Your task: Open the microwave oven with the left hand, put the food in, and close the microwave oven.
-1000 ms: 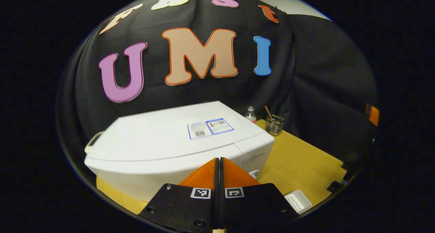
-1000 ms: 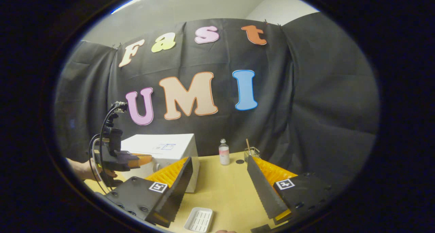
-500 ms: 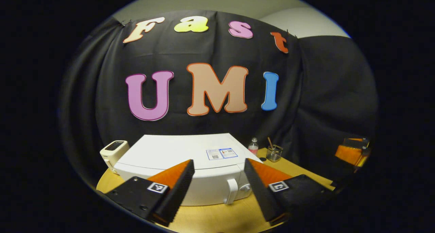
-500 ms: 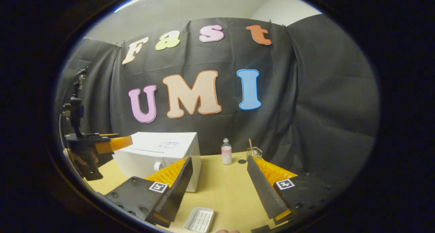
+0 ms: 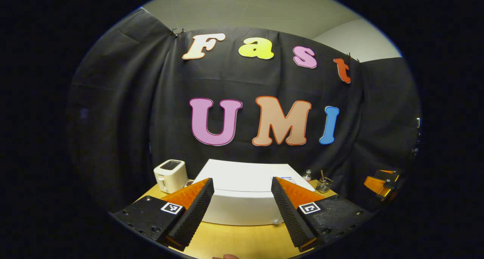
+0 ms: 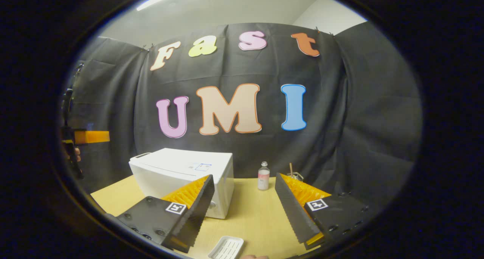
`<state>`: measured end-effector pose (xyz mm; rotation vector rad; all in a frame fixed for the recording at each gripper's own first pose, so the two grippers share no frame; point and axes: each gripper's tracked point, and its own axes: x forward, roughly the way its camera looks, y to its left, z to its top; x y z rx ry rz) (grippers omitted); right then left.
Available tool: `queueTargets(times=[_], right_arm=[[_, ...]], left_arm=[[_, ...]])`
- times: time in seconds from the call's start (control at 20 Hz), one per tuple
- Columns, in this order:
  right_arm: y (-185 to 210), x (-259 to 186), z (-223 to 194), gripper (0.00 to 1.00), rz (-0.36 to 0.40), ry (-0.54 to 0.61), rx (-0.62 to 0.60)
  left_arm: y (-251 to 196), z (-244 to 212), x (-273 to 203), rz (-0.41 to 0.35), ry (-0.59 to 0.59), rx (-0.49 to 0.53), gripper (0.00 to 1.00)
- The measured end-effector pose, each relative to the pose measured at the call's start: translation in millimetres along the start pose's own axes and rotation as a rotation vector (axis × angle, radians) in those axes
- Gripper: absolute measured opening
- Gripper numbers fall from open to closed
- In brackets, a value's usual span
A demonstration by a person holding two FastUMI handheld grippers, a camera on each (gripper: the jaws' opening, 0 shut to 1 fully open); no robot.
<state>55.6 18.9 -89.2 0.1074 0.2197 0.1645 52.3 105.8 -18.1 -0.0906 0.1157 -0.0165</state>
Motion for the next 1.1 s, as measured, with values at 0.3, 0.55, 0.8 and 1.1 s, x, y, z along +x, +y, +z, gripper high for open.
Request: queueTargets(times=[0.3,0.55,0.8,1.1], right_arm=[[10,6,11,0.90,0.030,-0.023,-0.025],[10,3,9,0.90,0.026,-0.021,-0.032],[8,0,8,0.90,0.016,-0.020,-0.035],[6,0,9,0.90,0.006,-0.025,-0.030]], left_arm=[[-8,21,-16,0.017,-0.044,0.029,0.95],[-9,22,-18,0.022,-0.049,0.054,0.96],[-9,13,-17,0.028,-0.027,0.036,0.95],[-7,9,-15,0.025,-0.017,0.037,0.94]])
